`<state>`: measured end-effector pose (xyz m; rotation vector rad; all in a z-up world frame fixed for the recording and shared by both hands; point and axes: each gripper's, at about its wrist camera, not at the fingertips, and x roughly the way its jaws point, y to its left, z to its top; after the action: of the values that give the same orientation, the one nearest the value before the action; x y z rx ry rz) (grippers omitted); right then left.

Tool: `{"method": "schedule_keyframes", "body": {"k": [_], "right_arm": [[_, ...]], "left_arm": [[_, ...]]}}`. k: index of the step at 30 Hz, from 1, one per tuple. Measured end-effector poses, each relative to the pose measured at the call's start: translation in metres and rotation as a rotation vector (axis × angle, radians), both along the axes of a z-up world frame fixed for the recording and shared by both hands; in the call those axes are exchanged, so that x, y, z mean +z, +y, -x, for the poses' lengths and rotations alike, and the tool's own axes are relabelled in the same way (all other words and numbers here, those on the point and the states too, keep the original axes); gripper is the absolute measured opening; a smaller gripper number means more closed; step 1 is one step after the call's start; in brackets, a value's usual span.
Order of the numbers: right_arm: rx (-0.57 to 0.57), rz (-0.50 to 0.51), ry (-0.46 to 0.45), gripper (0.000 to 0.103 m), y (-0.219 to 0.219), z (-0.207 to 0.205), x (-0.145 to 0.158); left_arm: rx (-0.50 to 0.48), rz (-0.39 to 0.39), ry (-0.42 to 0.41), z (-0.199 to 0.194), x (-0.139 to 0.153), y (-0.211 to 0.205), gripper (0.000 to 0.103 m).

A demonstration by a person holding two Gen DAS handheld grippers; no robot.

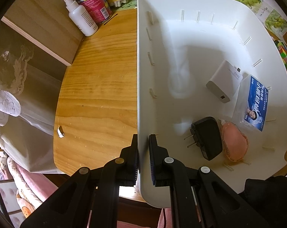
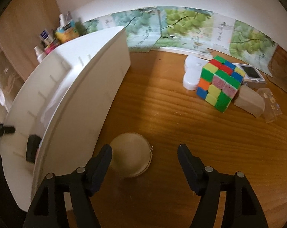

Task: Organize rigid objects
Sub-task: 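Grasp the beige round compact with the right tool and lift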

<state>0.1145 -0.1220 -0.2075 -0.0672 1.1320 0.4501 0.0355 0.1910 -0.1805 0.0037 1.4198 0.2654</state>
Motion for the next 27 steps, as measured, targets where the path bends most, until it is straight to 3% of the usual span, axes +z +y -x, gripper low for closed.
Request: {"method": "schedule_keyframes", "body": {"k": [16,27], "right_arm": [[0.175,0.088,-0.045,0.074,0.011,0.013,-0.009],[0.194,0.104,-0.079,0.074,0.019,0.013,-0.014]], "left_arm": [[0.004,0.0,0.006,0.002,0.001,0.001,0.01],[0.006,0.0,0.007,0.003,0.0,0.001,0.011]]}}
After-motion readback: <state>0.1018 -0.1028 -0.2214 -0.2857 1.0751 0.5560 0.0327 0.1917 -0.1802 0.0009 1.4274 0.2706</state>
